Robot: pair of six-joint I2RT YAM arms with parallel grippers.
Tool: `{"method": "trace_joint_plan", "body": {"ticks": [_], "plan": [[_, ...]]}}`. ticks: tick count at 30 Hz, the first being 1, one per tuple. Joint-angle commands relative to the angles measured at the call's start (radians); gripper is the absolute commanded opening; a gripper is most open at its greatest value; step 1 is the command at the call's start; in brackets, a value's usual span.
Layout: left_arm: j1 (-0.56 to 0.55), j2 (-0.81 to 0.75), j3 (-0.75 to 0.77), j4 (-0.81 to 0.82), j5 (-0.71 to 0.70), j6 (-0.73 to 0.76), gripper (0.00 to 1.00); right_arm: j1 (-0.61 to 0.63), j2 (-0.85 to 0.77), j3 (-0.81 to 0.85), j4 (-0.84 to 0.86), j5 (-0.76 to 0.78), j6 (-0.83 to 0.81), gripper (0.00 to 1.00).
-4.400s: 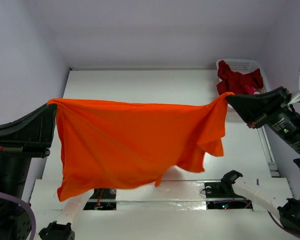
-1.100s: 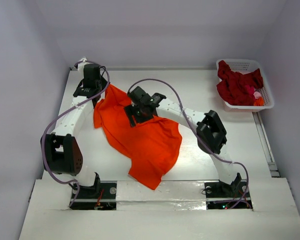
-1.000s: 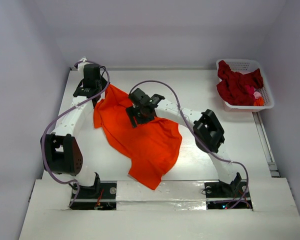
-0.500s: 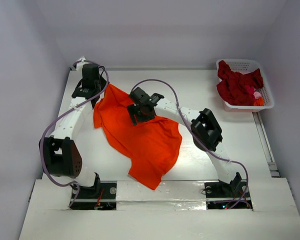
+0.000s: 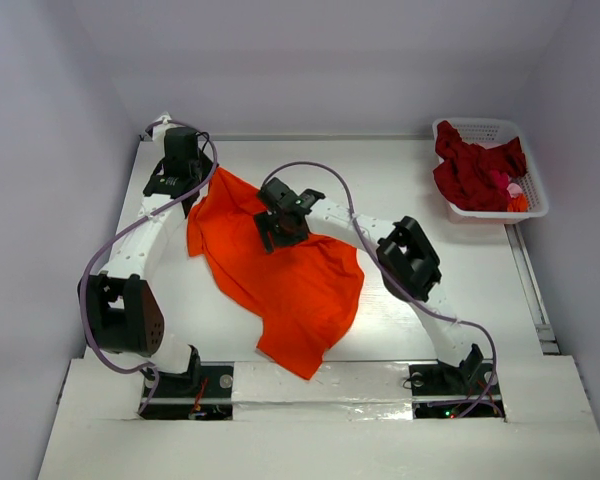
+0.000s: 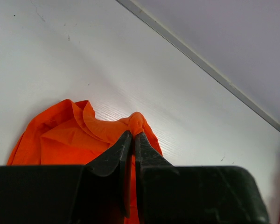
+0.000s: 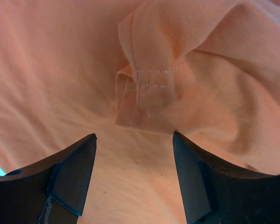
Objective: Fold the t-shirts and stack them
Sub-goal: Flatten the tshirt out
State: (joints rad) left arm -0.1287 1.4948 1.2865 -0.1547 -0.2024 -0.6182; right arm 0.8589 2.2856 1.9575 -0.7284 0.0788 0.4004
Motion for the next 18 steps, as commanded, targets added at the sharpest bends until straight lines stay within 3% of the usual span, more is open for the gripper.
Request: {"method": "trace_joint_plan", "body": {"ticks": [1, 18], "plan": [[0.006, -0.05, 0.025, 0.02, -0.003, 0.006, 0.0, 0.003, 0.021, 0.02, 0.035, -0.004, 0.012, 0.71], [0.006, -0.047, 0.023, 0.024, 0.001, 0.005, 0.0, 0.012, 0.049, 0.04, 0.03, 0.024, 0.023, 0.65]]}}
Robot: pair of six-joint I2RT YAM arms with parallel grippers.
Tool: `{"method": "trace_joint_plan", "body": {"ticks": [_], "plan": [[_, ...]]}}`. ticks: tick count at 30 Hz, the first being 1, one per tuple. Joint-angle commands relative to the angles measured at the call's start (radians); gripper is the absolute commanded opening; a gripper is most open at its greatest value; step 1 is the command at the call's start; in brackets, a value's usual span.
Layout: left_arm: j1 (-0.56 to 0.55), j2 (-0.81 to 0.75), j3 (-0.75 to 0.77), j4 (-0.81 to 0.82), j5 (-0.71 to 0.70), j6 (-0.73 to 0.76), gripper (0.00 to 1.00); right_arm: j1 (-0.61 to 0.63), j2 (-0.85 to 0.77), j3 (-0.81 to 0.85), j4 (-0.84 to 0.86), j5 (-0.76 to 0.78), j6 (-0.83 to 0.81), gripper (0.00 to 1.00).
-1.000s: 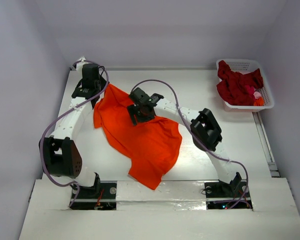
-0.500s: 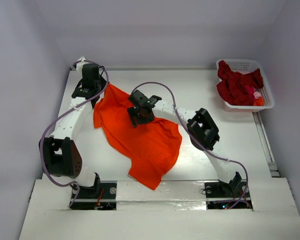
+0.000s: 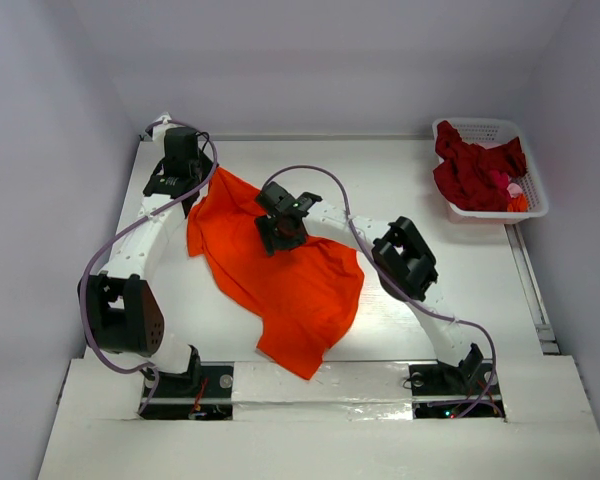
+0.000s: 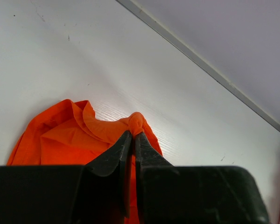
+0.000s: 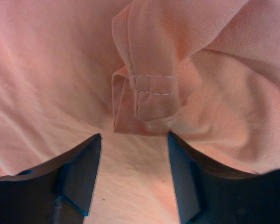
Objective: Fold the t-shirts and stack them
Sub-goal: Flatten the tshirt out
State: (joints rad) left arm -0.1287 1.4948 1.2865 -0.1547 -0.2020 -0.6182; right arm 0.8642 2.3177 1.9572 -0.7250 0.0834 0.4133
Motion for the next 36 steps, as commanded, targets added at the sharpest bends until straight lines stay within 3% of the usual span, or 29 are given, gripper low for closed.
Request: {"method": "trace_joint_plan", "body": {"ticks": [1, 13, 24, 36], "plan": [[0.006, -0.047, 0.025, 0.023, 0.003, 0.005, 0.0, 0.007, 0.023, 0.043, 0.026, 0.016, 0.01, 0.62], [0.006, -0.047, 0.031, 0.02, 0.004, 0.008, 0.0, 0.007, 0.035, 0.051, 0.024, 0.019, 0.019, 0.52], [0.006, -0.042, 0.043, 0.017, 0.007, 0.012, 0.0, 0.007, 0.045, 0.06, 0.018, 0.021, 0.022, 0.36], [0.006, -0.039, 0.04, 0.018, 0.018, 0.008, 0.0, 0.007, 0.022, 0.034, 0.024, 0.045, 0.038, 0.3]]}}
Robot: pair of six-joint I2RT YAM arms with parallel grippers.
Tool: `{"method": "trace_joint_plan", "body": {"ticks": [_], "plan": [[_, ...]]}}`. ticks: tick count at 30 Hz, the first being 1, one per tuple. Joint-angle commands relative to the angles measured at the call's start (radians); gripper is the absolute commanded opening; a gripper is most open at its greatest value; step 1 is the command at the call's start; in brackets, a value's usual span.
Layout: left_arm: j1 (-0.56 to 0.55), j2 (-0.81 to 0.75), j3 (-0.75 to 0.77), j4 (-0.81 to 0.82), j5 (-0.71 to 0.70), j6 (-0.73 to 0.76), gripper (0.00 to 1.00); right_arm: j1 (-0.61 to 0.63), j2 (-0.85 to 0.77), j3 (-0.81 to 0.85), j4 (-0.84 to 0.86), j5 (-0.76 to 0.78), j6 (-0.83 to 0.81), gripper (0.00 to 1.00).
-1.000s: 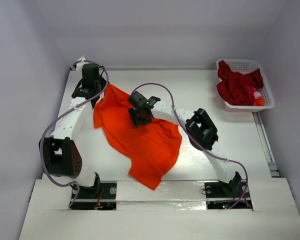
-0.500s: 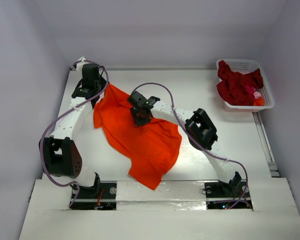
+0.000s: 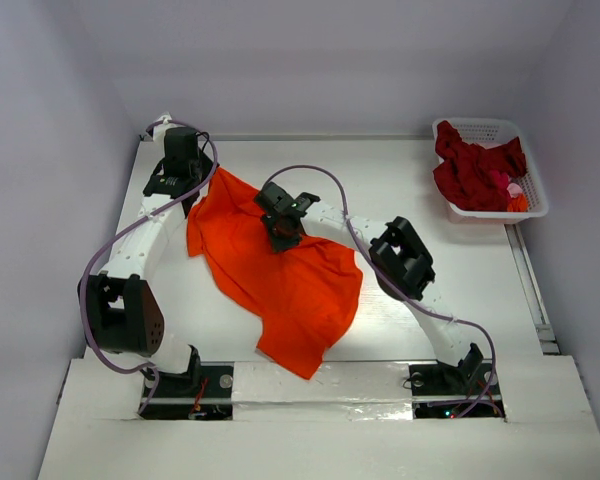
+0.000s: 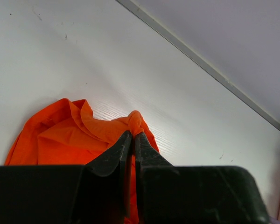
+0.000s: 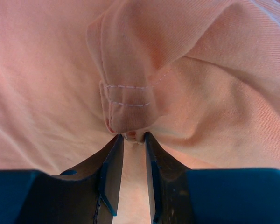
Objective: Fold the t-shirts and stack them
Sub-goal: Flatten the tshirt out
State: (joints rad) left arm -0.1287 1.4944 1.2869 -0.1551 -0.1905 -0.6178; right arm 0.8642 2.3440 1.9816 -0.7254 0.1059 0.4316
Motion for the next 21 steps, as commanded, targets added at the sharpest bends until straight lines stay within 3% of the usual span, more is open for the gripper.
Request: {"method": "trace_joint_plan", "body": {"ticks": [1, 8, 21], "plan": [[0.006, -0.037, 0.04, 0.019, 0.008, 0.007, 0.0, 0.007, -0.006, 0.01, 0.024, 0.028, 0.021, 0.3], [0.006, -0.042, 0.043, 0.015, 0.006, 0.01, 0.0, 0.03, -0.048, 0.008, 0.0, 0.147, 0.013, 0.42], [0.006, -0.043, 0.04, 0.015, 0.014, 0.009, 0.0, 0.075, -0.055, 0.086, -0.058, 0.281, 0.006, 0.43]]}}
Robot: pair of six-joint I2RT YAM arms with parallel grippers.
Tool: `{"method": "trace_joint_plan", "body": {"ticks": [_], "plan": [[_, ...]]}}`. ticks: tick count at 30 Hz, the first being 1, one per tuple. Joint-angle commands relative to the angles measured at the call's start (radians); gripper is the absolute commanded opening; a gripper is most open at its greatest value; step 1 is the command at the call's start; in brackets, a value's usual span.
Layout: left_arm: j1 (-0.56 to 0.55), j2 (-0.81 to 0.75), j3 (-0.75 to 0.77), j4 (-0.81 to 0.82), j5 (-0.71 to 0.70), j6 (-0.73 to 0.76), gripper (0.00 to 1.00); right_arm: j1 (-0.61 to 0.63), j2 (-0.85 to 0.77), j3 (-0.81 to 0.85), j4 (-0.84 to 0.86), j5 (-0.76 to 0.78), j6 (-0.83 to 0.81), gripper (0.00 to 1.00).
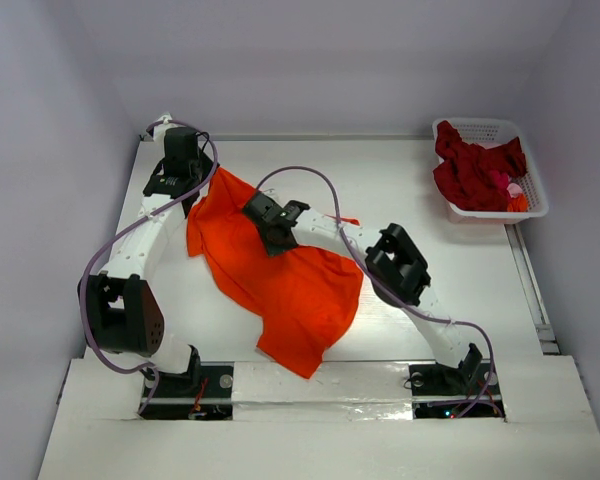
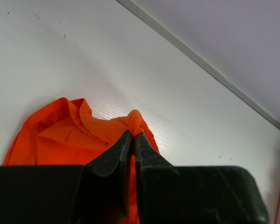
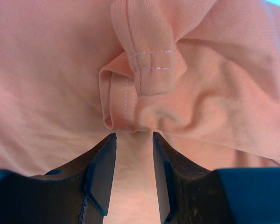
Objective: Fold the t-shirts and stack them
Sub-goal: Flatten the tshirt out
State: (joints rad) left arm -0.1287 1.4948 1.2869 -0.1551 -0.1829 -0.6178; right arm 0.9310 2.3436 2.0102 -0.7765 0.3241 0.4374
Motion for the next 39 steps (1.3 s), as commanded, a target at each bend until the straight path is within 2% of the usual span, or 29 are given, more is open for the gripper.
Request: {"method": "trace_joint_plan", "body": {"ticks": [1, 14, 34, 39], "plan": [[0.006, -0.044, 0.04, 0.014, 0.005, 0.009, 0.0, 0.018, -0.056, 0.067, -0.016, 0.064, -0.005, 0.43], [0.006, -0.047, 0.037, 0.014, 0.003, 0.006, 0.0, 0.028, 0.029, 0.199, -0.063, 0.044, -0.039, 0.43], [0.006, -0.047, 0.034, 0.014, -0.001, 0.012, 0.0, 0.028, 0.069, 0.125, -0.018, -0.008, -0.016, 0.42], [0.006, -0.047, 0.037, 0.012, -0.003, 0.013, 0.0, 0.028, 0.076, 0.113, -0.015, -0.013, -0.011, 0.35]]}}
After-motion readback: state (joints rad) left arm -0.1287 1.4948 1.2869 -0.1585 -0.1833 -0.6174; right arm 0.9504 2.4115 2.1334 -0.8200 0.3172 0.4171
